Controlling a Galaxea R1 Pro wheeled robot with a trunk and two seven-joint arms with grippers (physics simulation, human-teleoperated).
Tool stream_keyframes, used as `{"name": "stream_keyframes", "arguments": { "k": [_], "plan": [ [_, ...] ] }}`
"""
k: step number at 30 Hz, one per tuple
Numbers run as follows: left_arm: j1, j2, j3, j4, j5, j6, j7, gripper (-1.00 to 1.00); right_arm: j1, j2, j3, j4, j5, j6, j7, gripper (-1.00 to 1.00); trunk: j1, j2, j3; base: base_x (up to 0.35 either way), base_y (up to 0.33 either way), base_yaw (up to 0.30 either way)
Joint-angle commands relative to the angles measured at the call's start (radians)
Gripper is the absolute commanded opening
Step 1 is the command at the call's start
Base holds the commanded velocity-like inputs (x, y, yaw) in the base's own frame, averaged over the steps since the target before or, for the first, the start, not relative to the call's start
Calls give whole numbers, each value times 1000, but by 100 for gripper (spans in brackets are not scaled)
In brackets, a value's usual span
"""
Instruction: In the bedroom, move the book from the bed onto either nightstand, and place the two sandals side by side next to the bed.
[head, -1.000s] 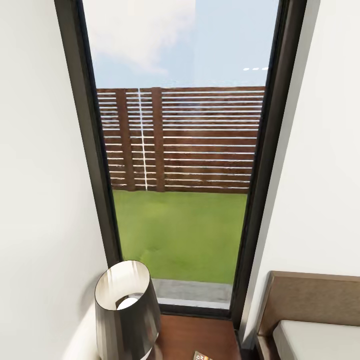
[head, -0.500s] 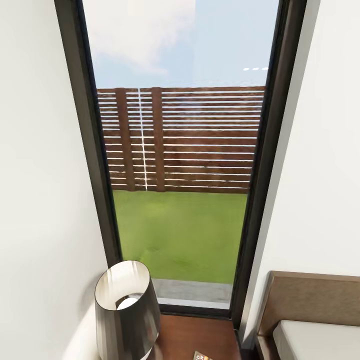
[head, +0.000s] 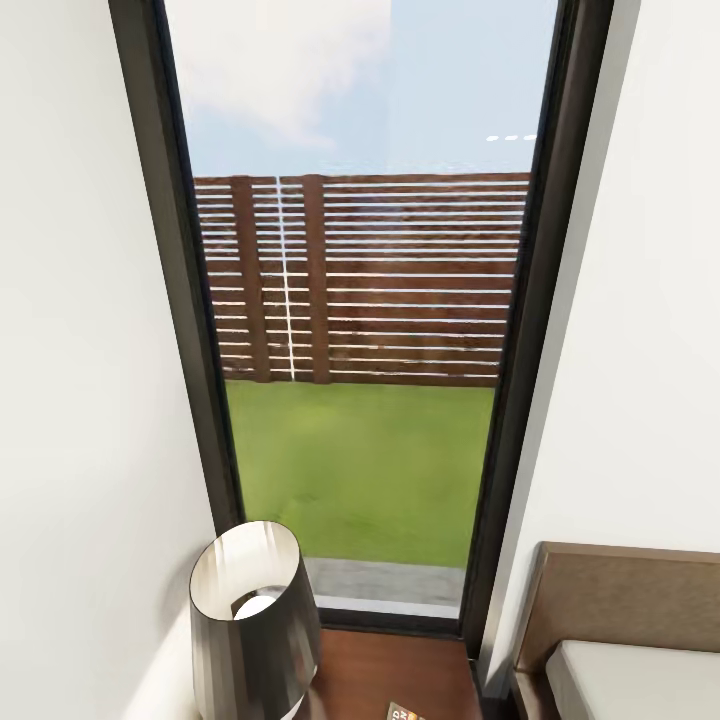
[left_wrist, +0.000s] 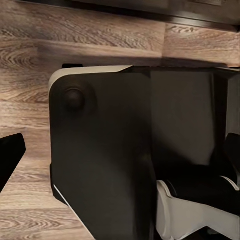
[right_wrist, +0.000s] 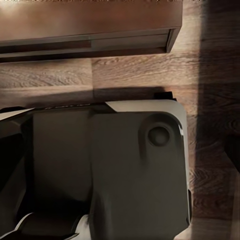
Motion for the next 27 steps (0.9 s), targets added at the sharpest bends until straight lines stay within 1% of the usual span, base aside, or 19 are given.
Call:
{"name": "stream_keyframes", "arguments": {
  "k": [1,27],
  "plan": [
    [0,0,-8,1,11,-3,-2,100,-1,-1,-8,2,7,-6,3,100,0,-1,0,0,0,0],
    [-3,-1,-6,-1,10,-3,-4,100,-1,-3,-8,1,8,-4,3,100,0,-1,0,0,0,0]
  ]
}}
